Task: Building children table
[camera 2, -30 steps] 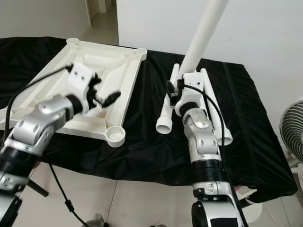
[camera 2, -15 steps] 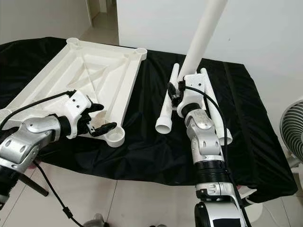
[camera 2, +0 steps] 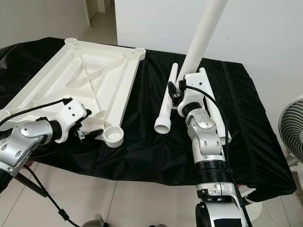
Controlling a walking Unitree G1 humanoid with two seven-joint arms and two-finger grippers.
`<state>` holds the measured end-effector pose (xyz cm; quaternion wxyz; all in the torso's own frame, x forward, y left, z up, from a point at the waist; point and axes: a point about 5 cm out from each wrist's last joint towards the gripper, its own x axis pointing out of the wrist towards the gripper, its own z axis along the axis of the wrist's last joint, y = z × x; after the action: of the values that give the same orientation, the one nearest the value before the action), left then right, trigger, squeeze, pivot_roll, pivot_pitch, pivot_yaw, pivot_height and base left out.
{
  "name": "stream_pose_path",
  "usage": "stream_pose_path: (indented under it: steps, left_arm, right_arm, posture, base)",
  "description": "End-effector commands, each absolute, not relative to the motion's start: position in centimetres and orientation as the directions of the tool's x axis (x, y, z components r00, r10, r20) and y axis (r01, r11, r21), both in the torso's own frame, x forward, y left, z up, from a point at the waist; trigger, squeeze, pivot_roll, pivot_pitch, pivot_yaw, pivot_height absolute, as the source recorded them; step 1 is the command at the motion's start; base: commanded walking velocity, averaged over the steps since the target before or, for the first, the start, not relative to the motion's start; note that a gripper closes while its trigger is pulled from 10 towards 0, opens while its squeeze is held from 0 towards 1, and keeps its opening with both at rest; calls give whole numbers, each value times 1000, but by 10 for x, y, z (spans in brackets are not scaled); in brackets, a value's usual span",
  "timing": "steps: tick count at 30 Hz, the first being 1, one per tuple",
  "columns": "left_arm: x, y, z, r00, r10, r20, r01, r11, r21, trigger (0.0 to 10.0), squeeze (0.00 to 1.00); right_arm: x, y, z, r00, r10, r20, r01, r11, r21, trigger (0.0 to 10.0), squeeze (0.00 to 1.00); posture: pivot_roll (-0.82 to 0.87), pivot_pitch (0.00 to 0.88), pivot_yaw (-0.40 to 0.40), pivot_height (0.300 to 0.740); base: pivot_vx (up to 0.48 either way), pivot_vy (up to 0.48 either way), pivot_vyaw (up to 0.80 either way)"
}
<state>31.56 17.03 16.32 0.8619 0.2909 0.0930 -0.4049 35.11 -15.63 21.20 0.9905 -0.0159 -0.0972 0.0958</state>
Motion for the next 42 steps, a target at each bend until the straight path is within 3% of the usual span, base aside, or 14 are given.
stream_pose_path:
  steps: [1,11,15,42]
  left_arm:
    - [306,170,154,510,-703,-496,858,374,353,10000,0]
    - [302,169,162,467,-762,-448,883,374,284,10000,0]
    - [297,166,166,405,-812,-421,913,336,231,10000,0]
    - [305,157,139,354,-745,-565,934,256,248,10000,0]
  right_arm:
    - [350,-157,216,959,196,206,-187,980,-64,10000,0]
    - [350,-158,216,959,197,203,-187,980,-68,10000,0]
    - [351,-157,217,958,201,202,-190,979,-74,10000,0]
    - [353,-156,219,956,209,206,-193,977,-95,10000,0]
  posture:
    - [158,63,-21,740]
    - [155,63,-24,740]
    - [151,58,-23,740]
    - [129,29,-20,740]
  base:
    - [0,0,0]
    - [0,0,0]
    - [0,0,0]
    - [0,0,0]
